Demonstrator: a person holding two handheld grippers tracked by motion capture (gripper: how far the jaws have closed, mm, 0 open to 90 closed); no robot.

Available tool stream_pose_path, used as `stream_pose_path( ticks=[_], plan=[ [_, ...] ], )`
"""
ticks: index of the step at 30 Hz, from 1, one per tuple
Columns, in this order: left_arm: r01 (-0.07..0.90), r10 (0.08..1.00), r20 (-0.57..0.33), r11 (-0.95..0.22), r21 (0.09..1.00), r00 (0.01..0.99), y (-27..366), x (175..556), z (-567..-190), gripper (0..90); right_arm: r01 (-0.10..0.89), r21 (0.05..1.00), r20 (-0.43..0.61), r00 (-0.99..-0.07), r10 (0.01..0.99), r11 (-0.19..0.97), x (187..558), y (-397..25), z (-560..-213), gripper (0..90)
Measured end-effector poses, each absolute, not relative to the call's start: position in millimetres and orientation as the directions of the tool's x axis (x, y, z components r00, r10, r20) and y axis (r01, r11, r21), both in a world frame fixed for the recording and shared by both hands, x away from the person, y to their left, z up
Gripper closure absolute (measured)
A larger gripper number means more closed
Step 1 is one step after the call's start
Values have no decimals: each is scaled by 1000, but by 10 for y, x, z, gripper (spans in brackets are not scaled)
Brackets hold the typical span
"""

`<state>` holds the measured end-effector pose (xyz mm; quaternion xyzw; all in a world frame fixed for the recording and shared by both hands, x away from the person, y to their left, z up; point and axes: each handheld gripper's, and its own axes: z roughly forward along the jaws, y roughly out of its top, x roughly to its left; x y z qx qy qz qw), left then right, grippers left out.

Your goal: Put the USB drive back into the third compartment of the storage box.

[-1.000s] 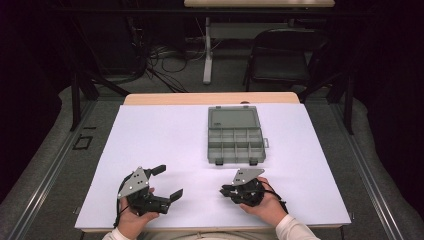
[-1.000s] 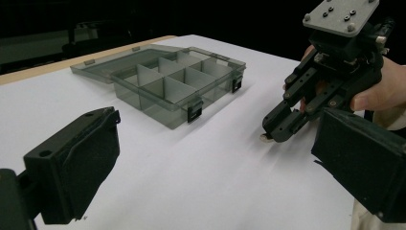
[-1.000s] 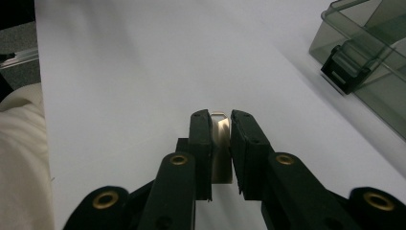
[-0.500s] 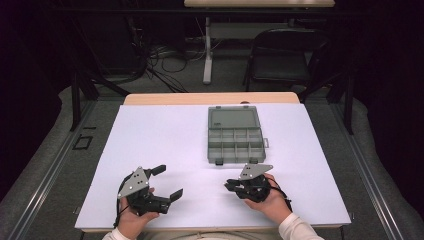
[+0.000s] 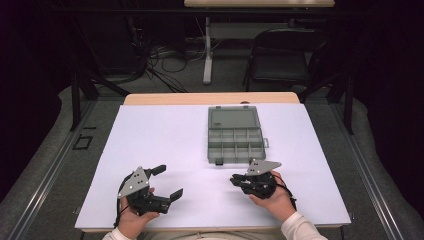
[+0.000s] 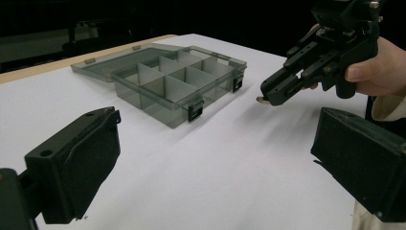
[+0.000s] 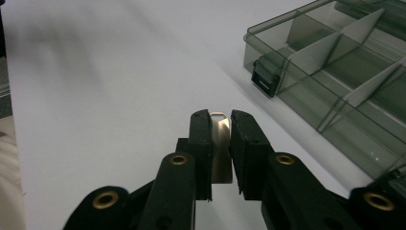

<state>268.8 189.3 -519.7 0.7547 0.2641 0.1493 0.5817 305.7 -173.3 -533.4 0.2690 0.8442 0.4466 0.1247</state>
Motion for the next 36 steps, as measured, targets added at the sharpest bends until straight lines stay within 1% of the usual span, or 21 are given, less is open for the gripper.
stream_pose_path(
  ticks=[25, 36],
  plan=[
    [226, 573, -83, -183, 957, 815, 1893, 2693, -5199, 26, 365, 847, 32, -761, 648, 386, 3131, -2041, -5223, 794],
    [225, 570, -80, -189, 956, 818, 1890, 2693, -5200, 26, 360, 861, 30, -741, 671, 359, 3160, -2148, -5144, 794]
  ],
)
